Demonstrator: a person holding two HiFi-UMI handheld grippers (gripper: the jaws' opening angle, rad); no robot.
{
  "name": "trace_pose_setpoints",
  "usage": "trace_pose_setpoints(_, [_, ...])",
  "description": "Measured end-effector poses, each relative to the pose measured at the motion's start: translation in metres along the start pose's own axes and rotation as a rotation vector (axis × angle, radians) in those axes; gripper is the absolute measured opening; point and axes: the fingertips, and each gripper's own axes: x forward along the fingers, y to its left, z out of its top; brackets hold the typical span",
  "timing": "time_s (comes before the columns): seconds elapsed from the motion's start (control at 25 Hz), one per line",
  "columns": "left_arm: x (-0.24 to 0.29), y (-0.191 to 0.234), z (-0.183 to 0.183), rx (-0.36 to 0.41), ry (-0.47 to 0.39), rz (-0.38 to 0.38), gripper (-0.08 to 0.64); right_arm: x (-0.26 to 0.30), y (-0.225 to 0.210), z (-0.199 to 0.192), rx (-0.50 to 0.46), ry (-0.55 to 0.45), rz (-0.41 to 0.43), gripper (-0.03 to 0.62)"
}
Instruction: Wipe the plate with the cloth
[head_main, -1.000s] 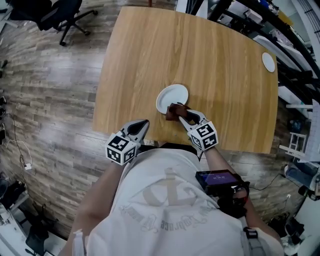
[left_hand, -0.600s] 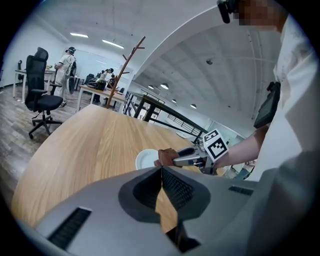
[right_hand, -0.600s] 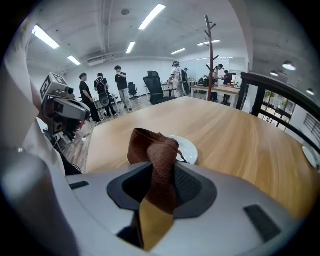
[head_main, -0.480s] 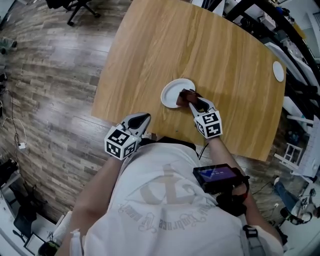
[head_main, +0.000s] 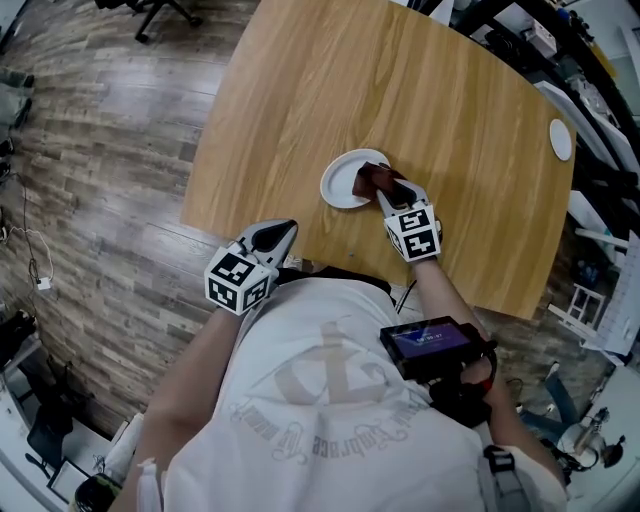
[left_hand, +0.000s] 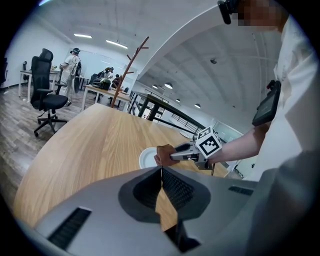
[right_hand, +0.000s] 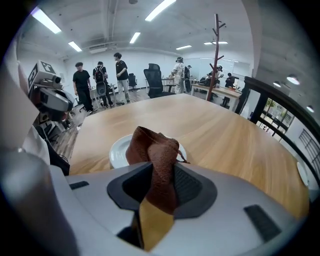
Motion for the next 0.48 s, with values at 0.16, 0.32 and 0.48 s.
trace_pose_setpoints(0.16, [0.003, -0.002, -0.001, -0.002, 0.0, -0.005, 0.012, -0.002, 0.019, 0.003, -0.082, 0.0, 0.038, 0.127])
trace_pose_setpoints(0.32, [0.004, -0.001, -0.002, -0.008, -0.002, -0.01, 0.012, -0.001, 0.048, 0.013, -0.151, -0.012, 0.112, 0.127])
trace_pose_setpoints(0.48, [0.002, 0.002, -0.002, -0.015, -0.004, -0.005, 0.012, 0.002, 0.079, 0.024, -0.2, -0.034, 0.211, 0.127])
